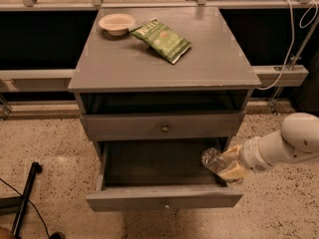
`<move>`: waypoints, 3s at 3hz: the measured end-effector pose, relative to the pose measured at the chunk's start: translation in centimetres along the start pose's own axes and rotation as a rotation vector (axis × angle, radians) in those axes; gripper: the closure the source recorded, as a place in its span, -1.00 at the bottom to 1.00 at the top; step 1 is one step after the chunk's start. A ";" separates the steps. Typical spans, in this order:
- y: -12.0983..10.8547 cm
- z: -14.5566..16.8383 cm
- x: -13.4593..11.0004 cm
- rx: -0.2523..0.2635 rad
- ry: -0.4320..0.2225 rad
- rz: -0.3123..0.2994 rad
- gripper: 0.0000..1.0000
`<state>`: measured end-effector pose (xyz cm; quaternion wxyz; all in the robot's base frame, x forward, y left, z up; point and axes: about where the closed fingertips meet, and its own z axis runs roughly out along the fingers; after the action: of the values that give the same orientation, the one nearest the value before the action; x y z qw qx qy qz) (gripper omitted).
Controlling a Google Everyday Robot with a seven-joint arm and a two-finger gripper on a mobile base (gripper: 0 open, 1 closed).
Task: Place water bottle into middle drawer
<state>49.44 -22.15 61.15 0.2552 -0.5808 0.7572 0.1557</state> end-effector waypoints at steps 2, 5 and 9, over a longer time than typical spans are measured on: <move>-0.1 7.5 -3.0 -0.089 -0.002 -0.077 1.00; -4.1 16.3 -1.3 -0.088 0.068 -0.094 0.96; -4.4 21.9 3.3 -0.056 0.184 -0.005 -1.00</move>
Offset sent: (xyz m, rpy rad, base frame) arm 0.0376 0.0914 -0.0700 0.0043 0.0411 0.1454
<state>57.51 -14.28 41.54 0.1688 -0.6015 0.7712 0.1222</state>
